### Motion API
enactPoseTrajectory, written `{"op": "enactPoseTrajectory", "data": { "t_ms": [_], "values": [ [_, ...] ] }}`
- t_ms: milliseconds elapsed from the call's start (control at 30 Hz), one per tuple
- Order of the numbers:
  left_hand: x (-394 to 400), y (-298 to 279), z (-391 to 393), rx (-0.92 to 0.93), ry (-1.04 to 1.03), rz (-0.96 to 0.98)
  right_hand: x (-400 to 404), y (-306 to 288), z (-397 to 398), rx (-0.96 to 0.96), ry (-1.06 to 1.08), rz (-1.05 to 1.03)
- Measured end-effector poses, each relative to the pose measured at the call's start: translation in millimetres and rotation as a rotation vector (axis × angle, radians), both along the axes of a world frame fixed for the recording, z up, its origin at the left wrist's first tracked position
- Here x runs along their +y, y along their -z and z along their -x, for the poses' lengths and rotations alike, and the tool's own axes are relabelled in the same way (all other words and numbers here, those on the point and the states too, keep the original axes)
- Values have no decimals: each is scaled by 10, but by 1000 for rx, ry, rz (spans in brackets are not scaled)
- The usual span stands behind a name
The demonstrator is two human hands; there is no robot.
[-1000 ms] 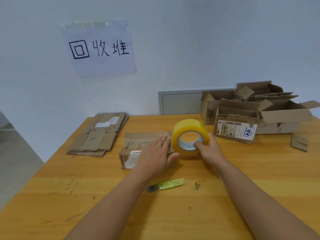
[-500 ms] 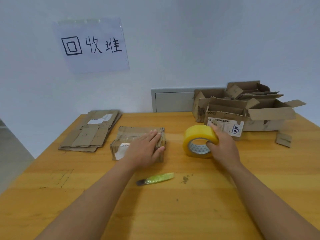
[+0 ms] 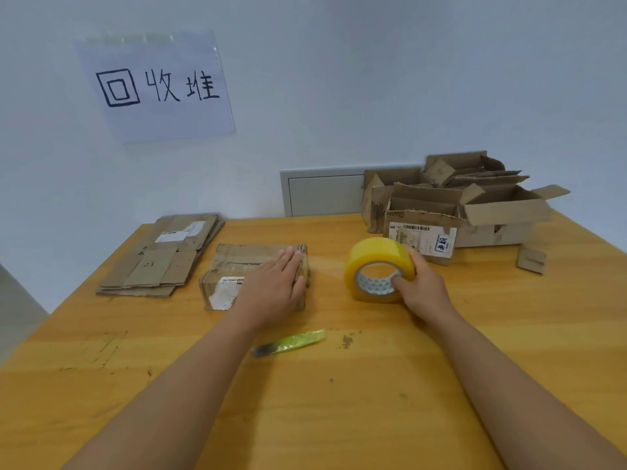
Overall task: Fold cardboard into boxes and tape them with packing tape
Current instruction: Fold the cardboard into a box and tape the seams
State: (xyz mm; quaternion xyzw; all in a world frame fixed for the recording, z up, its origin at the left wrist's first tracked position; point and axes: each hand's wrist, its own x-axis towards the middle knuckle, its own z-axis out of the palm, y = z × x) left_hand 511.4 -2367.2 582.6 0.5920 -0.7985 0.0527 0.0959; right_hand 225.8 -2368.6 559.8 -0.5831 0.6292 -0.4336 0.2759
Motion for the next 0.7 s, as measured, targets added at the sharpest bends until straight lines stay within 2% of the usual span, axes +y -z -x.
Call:
{"op": "enactPoseTrajectory", "data": {
  "t_ms": [200,467,533,600,667,700],
  "values": [
    [-10,-10,-16,9,-6,-4,124,-106,519,345,259,147],
    [10,-16,-2,29,-12,-7,214,-79,504,102,389,115],
    [16,-15,10,33,-20,-6,333,-103,440,211,437,270],
    [24,-17,16,34,-27,-7,438,-121,267,388,422,510],
    [27,-17,20,39,-27,-6,505,-140,-27,484,267,667],
    [29,-15,23,40,-26,-7,535,-135,-187,517,124,703]
  ]
}}
